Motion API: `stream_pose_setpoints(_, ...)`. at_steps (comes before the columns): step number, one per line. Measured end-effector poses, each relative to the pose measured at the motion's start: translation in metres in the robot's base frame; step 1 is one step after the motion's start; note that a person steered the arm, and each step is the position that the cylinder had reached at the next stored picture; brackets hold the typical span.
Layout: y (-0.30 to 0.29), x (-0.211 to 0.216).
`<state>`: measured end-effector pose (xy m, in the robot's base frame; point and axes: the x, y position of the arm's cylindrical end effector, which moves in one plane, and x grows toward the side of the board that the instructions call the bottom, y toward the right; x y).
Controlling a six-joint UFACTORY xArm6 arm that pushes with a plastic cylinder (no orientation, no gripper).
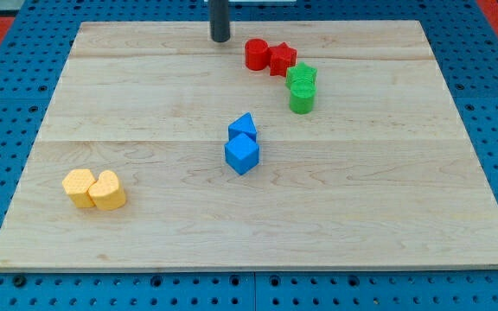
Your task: Place the red blocks to the top of the green blocks
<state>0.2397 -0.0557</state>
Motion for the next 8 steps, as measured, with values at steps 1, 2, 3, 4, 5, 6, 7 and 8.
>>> stream_pose_setpoints(1, 0.027, 0.038)
stream_pose_setpoints(2, 0.036, 0.038)
stream_pose_setpoints(3, 0.05, 0.033)
stream_pose_setpoints(4, 0.059, 0.02)
stream_pose_setpoints(5, 0.075, 0.011)
stream_pose_setpoints(6, 0.093, 0.01)
stream_pose_setpoints(7, 0.106, 0.01)
stream_pose_setpoints(8, 0.105, 0.005)
